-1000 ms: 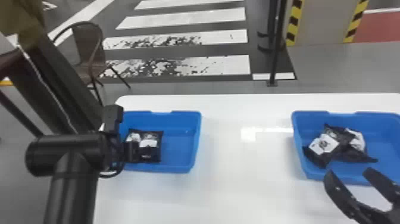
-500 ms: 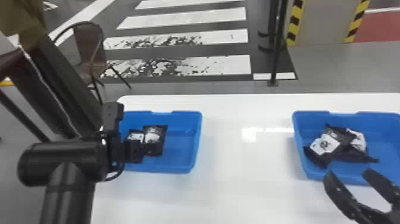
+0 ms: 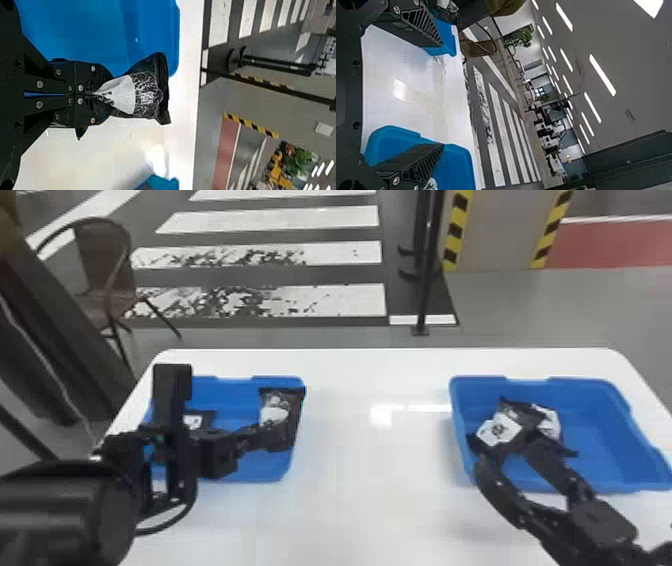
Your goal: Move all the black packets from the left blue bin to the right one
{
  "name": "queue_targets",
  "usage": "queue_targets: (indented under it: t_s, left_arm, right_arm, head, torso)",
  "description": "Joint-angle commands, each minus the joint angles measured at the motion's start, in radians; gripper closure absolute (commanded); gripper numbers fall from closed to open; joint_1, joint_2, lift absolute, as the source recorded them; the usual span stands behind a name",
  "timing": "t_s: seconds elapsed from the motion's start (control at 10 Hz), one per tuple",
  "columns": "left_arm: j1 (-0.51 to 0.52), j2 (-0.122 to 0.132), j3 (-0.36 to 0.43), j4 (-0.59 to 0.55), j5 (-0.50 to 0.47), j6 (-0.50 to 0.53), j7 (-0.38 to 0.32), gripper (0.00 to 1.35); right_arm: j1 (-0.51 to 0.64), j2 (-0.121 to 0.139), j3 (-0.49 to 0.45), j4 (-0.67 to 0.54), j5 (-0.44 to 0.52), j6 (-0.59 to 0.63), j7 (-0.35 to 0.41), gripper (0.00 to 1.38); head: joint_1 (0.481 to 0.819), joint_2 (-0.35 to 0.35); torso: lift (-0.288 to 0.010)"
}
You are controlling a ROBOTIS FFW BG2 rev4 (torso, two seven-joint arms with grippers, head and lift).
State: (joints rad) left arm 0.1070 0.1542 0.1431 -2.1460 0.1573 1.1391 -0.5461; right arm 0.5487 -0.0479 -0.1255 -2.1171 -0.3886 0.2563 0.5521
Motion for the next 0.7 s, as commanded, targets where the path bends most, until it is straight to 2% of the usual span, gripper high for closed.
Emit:
queue_targets:
  t_s: [0.0,0.2,0.6]
  left_arm:
    - [0.055,-0.009,-0.049,-0.067,0.068,-0.010,0.000,1.17]
    - [0.065,-0.010,-0.125,-0.084,0.120,-0.032,-0.008,1.17]
    - [0.033,0.008,-0.249,-0.089,0.190,-0.047,-0.008,1.17]
  right_arm:
    - [-0.048,-0.013,0.030,0.003,-0.036,0.058,0.005,0.13]
    - [-0.097,-0.027,0.062,0.003,-0.068,0.102,0.008,0.12]
    - [-0.166,-0.052,0.133,0.047,-0.116,0.122,0.008,0.13]
  head:
    - [0.695,0.052]
    - [0.695,0.014]
    - [0.695,-0.053]
  torso:
    - [-0.140]
    - [-0.140]
    - [-0.140]
